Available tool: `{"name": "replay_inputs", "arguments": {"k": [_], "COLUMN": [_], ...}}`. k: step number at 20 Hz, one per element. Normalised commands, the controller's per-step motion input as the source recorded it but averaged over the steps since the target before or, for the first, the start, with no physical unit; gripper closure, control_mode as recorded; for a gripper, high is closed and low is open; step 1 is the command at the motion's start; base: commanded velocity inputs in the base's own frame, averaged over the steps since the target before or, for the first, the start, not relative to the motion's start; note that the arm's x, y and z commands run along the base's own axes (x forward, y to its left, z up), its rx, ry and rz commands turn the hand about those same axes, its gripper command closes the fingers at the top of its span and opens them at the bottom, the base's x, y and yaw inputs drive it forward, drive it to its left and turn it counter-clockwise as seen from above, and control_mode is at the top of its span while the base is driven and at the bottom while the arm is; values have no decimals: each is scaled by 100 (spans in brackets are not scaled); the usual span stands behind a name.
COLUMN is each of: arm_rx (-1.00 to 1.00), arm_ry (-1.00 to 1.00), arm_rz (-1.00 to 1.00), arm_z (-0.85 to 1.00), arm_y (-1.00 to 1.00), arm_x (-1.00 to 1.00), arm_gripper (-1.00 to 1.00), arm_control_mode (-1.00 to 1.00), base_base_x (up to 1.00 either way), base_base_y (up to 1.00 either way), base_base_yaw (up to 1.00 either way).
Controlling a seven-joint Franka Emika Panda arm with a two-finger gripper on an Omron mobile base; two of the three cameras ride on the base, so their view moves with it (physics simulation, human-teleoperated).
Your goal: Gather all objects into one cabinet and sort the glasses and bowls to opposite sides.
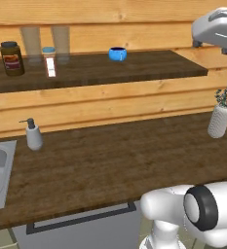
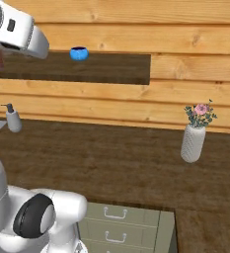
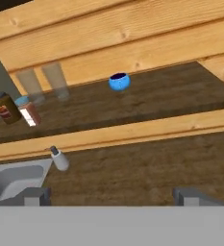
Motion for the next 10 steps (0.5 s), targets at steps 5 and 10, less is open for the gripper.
{"name": "replay_inputs", "arguments": {"k": [5,10], "arm_rx": [0,-7], "arm_ry": [-5,-22], "arm_rz": [3,0], "arm_z": [-35,-17], "arm_y": [16,8], "arm_x": [43,46], "arm_gripper": [-100,-100], "arm_control_mode": [-100,-100], "base_base_x": [0,0], "base_base_y": [0,0], "base_base_yaw": [0,0]}}
